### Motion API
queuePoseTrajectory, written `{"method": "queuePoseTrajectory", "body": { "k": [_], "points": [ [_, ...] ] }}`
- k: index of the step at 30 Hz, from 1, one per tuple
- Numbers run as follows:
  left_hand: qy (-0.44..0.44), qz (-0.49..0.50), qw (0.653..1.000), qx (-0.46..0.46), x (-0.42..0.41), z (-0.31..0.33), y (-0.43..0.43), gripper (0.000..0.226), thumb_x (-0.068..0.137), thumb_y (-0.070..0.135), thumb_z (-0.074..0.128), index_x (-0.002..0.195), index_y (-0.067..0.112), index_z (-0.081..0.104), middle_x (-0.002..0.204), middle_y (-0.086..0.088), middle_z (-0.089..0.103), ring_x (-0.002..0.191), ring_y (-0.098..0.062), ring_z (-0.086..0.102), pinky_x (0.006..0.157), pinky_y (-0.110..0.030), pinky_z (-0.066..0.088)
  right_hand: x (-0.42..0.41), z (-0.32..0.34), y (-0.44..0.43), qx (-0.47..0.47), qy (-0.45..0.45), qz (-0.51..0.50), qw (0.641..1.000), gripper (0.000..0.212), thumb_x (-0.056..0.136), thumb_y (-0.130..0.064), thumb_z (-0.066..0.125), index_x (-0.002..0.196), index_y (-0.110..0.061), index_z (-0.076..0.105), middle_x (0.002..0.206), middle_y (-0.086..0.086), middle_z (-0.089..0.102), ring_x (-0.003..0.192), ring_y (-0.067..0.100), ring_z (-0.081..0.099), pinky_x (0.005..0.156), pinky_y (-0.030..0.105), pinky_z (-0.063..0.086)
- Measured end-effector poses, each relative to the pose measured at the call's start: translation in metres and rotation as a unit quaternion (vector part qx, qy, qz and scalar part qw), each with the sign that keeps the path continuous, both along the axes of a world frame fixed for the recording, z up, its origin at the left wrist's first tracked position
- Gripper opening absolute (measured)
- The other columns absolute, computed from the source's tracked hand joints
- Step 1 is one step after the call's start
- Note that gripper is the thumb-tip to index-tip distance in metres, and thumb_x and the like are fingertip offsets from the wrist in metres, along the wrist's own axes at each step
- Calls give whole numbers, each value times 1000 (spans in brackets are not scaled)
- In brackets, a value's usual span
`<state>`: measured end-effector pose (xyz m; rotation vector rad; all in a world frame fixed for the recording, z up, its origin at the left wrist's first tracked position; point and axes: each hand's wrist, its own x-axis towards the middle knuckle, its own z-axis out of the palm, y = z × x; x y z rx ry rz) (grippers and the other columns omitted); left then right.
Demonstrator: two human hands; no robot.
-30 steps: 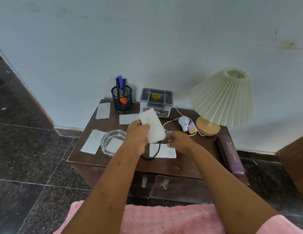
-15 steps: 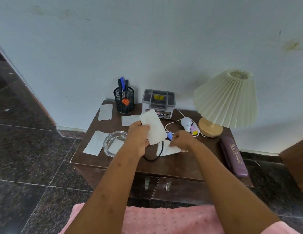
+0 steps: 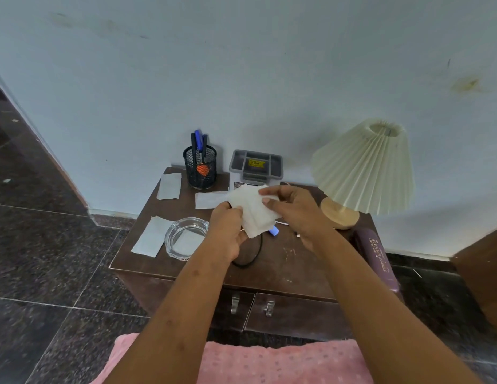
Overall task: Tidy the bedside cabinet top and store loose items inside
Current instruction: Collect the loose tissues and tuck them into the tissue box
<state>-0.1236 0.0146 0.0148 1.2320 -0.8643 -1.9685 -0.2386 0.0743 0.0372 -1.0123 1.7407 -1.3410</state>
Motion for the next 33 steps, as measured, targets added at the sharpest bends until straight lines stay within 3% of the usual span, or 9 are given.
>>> {"method": "queuePoseTrajectory", "body": {
  "k": [4, 9, 12, 17, 23, 25, 29, 33],
  "points": [
    [25, 9, 1000, 6, 0, 2, -1, 35, 99, 6, 35, 133, 6, 45, 120, -13, 56, 89, -23, 57, 59, -36, 50, -1, -1, 0, 1, 55, 22, 998, 13, 89, -13, 61, 99, -11, 70, 90, -11, 63, 88, 6, 58, 85, 26, 51],
    [35, -2, 999, 18, 1, 3, -1, 34, 99, 6, 34, 131, 6, 47, 113, -12, 59, 85, -21, 58, 62, -38, 51, -2, -10, -6, -14, 88, 53, 995, 12, 90, -14, 60, 96, -17, 70, 92, -21, 59, 83, -5, 55, 70, 8, 45],
    [37, -5, 999, 14, 2, 3, -2, 32, 99, 5, 33, 126, 8, 50, 95, -6, 61, 81, -19, 59, 57, -34, 50, -2, -14, -10, -13, 118, 73, 990, 13, 90, -16, 61, 93, -24, 70, 92, -23, 59, 89, -2, 55, 78, 16, 44],
    [30, 2, 999, 29, 2, 2, -2, 34, 100, 10, 34, 131, 7, 48, 115, -14, 58, 86, -21, 58, 60, -35, 50, 0, -15, -13, -20, 135, 107, 985, 22, 91, -15, 58, 83, -34, 66, 91, -24, 61, 91, -3, 55, 79, 15, 42],
    [40, 3, 998, 51, 1, 5, -1, 32, 97, 30, 45, 121, 10, 53, 105, -11, 62, 83, -20, 61, 59, -34, 52, 0, -14, -13, -29, 138, 122, 982, 24, 91, -13, 55, 84, -33, 65, 93, -18, 64, 93, 0, 57, 78, 12, 41],
    [23, -11, 999, 23, 1, 6, -1, 29, 98, 23, 45, 121, 8, 54, 100, -10, 63, 84, -20, 62, 63, -35, 53, 0, -16, -13, -23, 131, 129, 983, 23, 90, -12, 56, 83, -32, 65, 93, -17, 63, 93, 1, 57, 78, 14, 42],
    [-17, -4, 1000, -19, 7, 8, -5, 32, 98, 9, 41, 128, 4, 50, 119, -17, 58, 102, -30, 58, 84, -49, 52, 2, -20, -19, -15, 113, 119, 986, 30, 86, -9, 57, 72, -34, 63, 104, -7, 57, 98, 3, 52, 79, 18, 40],
    [-35, 43, 998, -36, 27, 13, -17, 30, 99, 8, 39, 128, 7, 46, 115, -13, 56, 99, -28, 56, 84, -48, 50, 2, -27, -30, -12, 16, 65, 998, 28, 89, -9, 53, 75, -30, 64, 100, -6, 63, 90, 8, 59, 73, 23, 50]
  ]
}}
